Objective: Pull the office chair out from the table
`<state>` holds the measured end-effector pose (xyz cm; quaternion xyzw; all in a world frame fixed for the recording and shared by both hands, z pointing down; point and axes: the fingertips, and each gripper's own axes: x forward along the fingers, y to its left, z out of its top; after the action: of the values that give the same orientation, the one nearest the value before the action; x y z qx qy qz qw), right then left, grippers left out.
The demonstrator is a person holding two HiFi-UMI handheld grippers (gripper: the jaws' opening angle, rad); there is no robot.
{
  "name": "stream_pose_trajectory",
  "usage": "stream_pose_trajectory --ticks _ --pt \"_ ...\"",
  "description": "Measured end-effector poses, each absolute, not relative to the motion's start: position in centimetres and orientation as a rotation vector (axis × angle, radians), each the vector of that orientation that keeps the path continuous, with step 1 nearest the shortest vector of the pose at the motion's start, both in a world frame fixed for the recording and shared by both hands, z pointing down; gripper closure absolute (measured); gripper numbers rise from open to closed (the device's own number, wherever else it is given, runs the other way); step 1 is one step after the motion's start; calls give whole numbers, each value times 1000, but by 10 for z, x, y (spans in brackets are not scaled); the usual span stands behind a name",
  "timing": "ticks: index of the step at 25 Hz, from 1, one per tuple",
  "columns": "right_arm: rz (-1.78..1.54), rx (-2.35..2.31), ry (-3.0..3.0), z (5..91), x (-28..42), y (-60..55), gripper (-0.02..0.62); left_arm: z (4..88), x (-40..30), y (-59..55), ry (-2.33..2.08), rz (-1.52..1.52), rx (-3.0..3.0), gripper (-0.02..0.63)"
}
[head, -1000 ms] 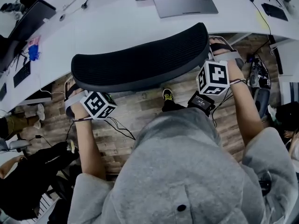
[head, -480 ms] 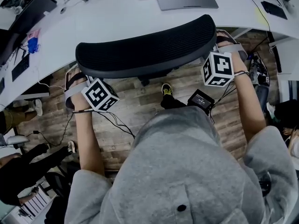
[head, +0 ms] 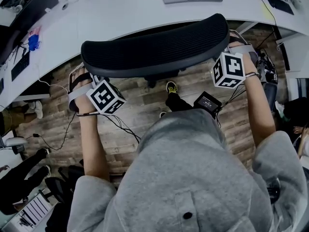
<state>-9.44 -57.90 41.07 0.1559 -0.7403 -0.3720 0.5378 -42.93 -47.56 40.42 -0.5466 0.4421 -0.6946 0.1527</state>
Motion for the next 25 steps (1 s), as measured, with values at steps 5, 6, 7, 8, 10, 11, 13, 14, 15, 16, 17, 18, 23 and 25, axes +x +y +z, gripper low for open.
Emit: stream_pose_trajectory --ticks 5,6,7,8,10,11,13,14,15,16,17,18,23,25 --pt "-876 390 -1757 409 -95 -551 463 403 -433 -456 1264 -1992 -1570 436" --pt "-874 394 -1757 409 -95 -546 463 403 -433 -453 1264 -1993 -1570 436" --pt "-872 397 -1757 408 -94 -540 463 403 -433 -448 1264 -1994 -1570 436" --pt "-870 401 -1757 408 -93 -533 463 403 -432 -443 1264 -1995 -1570 436" --pt "-869 407 -1759 409 -91 -520 463 403 -431 -432 1266 -1992 -1568 436" --pt "-868 410 -1760 409 -90 -515 463 403 -430 -427 1269 -1987 -1566 436" --pt "-866 413 -1761 409 -89 -505 463 403 -428 -418 1269 -1981 -1564 436" --pt "-865 413 -1761 408 -88 -501 463 402 -428 -413 1269 -1981 -1565 434" --pt "-865 413 -1761 408 -88 -496 463 401 -428 -409 1270 -1982 -1565 434" --pt "-866 413 -1761 407 -88 -492 463 401 -427 -405 1272 -1983 -1566 434" --pt "-867 413 -1760 407 -87 -488 463 401 -426 -401 1273 -1983 -1566 434" --pt "-867 413 -1760 408 -86 -484 463 401 -425 -397 1274 -1983 -1566 435" --pt "-875 405 -1766 408 -82 -473 463 402 -420 -380 1283 -1987 -1559 435" --pt "-881 400 -1769 409 -80 -470 463 402 -417 -374 1289 -1986 -1555 434"
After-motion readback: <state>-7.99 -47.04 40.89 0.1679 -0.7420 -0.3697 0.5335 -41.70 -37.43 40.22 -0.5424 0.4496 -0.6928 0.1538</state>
